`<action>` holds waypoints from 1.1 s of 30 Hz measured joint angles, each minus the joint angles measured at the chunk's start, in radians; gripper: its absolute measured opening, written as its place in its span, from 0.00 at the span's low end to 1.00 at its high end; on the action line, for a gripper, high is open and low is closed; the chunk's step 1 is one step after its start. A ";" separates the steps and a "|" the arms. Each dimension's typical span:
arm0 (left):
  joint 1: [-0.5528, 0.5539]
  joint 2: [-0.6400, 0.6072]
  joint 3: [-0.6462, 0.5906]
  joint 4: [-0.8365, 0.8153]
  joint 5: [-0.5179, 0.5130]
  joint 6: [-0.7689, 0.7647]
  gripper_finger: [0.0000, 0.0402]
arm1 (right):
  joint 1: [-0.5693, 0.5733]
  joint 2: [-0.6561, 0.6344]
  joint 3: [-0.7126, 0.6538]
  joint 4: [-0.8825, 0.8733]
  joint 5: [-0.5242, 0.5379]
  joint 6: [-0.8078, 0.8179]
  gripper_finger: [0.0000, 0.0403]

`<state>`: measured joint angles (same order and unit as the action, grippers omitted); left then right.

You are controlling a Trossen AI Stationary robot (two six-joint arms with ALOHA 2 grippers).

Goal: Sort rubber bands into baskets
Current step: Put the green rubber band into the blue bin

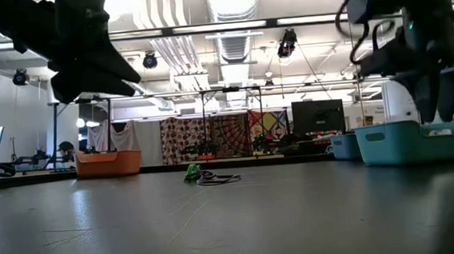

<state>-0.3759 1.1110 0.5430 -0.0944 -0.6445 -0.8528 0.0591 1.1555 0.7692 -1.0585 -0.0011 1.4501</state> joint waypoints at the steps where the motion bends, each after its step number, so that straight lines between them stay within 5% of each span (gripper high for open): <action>1: 0.000 0.000 0.000 0.008 0.000 0.014 0.33 | 0.029 0.000 0.003 0.019 -0.038 0.036 0.31; 5: 0.000 0.000 0.000 0.013 0.000 0.033 0.33 | 0.182 0.043 0.003 0.141 -0.157 0.184 0.31; 12: 0.000 0.000 -0.001 0.012 -0.001 0.049 0.33 | 0.374 0.205 0.003 0.252 -0.156 0.367 0.24; 23: 0.000 0.000 -0.002 0.012 -0.001 0.082 0.33 | 0.374 0.394 0.007 0.320 -0.157 0.304 0.12; 33: -0.002 0.000 -0.002 0.011 0.017 0.051 0.33 | 0.360 0.289 0.060 0.237 -0.137 0.281 0.02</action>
<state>-0.3775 1.1110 0.5407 -0.0835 -0.6279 -0.8021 0.4195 1.4441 0.8288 -0.8219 -0.1385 1.7315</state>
